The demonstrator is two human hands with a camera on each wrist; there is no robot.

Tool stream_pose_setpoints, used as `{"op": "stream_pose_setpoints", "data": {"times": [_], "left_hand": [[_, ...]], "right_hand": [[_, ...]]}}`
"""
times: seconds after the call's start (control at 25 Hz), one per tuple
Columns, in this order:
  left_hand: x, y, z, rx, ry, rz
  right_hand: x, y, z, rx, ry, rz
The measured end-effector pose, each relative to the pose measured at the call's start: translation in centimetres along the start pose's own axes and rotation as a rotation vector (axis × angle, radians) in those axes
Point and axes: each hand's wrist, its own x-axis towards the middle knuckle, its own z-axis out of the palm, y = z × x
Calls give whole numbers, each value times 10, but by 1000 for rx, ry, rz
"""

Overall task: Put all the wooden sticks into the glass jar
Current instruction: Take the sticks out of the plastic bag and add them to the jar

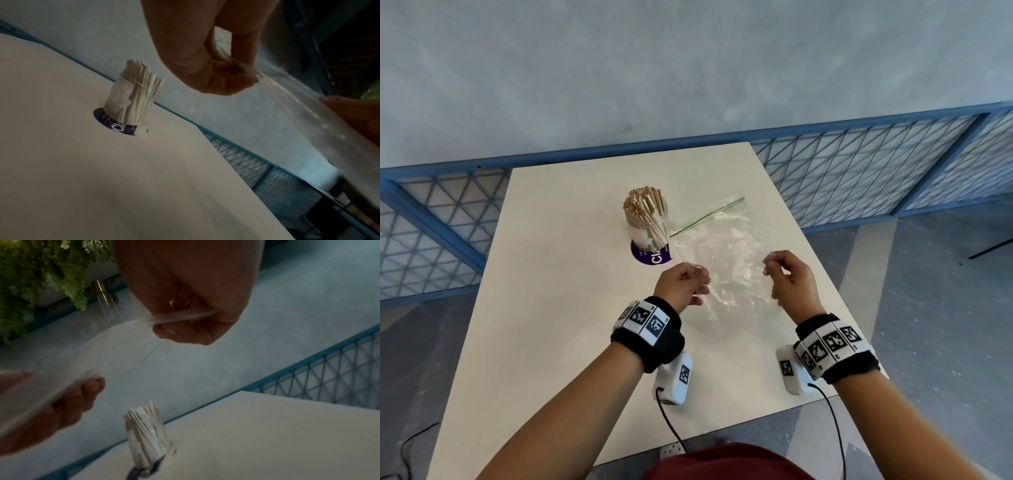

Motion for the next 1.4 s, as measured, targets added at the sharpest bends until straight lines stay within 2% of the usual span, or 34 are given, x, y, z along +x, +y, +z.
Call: {"op": "stream_pose_setpoints", "data": {"times": [0.16, 0.24, 0.36, 0.48, 0.64, 0.76, 0.88, 0.96, 1.12, 1.16, 1.2, 1.28, 1.32, 1.4], "left_hand": [[-3, -15, 50, 108, -79, -35], [-7, -29, 69, 258, -126, -72], [-16, -61, 78, 537, -197, -38], [-33, -92, 74, 752, -319, -39], [-60, -120, 60, 881, -498, -128], [-81, -142, 44, 887, -644, -287], [-99, -177, 27, 982, -749, -412], [-109, -205, 13, 1035, -755, -526], [-124, -258, -47, 1111, -525, -745], [-129, -268, -62, 1154, -477, -763], [-131, -285, -76, 1211, -459, -720], [-141, -297, -88, 1453, -552, -638], [-144, -298, -86, 1510, -548, -640], [-149, -303, -85, 1463, -501, -646]], "right_hand": [[-8, 47, -53, -114, 18, 119], [-13, 79, -80, -202, 57, 196], [-21, 130, -109, -310, 47, 335], [-24, 166, -125, -414, 12, 374], [-15, 182, -133, -477, 49, 414], [-16, 180, -132, -515, 31, 447], [-25, 170, -129, -726, 47, 356], [-31, 162, -121, -781, 47, 260], [-53, 159, -94, -892, -171, 181], [-58, 160, -90, -921, -223, 196], [-61, 162, -89, -939, -254, 218], [-62, 165, -91, -944, -270, 244], [-61, 166, -92, -944, -270, 241], [-58, 166, -96, -951, -278, 225]]}}
